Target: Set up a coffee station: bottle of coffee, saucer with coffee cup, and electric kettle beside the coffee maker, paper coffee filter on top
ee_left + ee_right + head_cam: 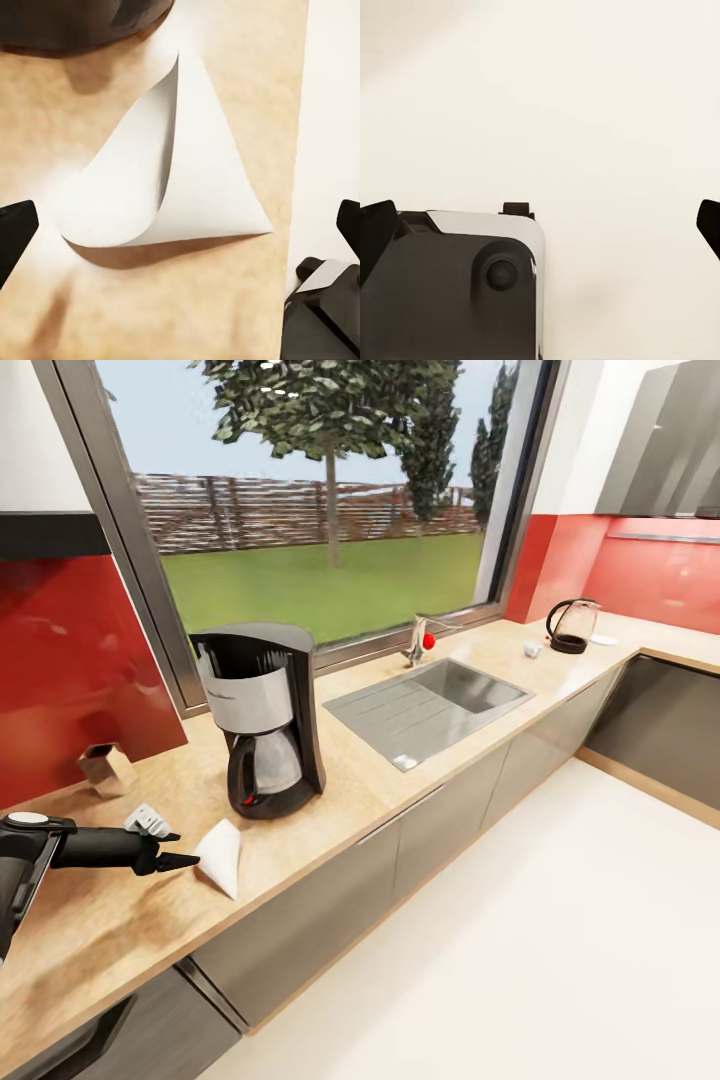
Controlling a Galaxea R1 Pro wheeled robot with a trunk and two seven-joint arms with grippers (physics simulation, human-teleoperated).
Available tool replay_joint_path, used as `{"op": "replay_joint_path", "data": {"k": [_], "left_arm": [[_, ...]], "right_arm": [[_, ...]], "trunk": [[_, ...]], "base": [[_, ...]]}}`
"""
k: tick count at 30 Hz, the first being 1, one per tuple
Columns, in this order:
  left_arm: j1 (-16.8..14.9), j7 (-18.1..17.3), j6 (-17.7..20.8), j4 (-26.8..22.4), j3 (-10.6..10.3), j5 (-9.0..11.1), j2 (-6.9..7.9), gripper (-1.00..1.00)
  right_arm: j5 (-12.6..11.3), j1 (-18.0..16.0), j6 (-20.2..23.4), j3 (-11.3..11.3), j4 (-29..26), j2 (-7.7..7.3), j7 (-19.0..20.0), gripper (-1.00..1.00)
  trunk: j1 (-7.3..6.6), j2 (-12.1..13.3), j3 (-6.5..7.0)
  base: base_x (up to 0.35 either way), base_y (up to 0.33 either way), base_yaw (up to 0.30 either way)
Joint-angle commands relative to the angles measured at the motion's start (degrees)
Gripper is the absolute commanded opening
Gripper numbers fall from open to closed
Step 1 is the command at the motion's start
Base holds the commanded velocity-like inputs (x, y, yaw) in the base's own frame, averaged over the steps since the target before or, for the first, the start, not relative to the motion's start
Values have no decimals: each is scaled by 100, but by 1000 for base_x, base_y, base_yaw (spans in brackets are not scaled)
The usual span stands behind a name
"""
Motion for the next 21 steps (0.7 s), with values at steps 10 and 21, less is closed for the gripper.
{"op": "replay_joint_path", "data": {"k": [10, 21], "left_arm": [[3, -47, 58, -6, 6, -40, -10, 100], [245, -47, 51, 38, 11, -22, -80, 100]], "right_arm": [[6, -3, -23, -6, 0, -3, -2, 100], [6, -3, -23, -11, 0, -6, -2, 100]], "trunk": [[3, -11, -11], [3, -11, -11]], "base": [[107, 0, 0], [5, 0, -47]]}}
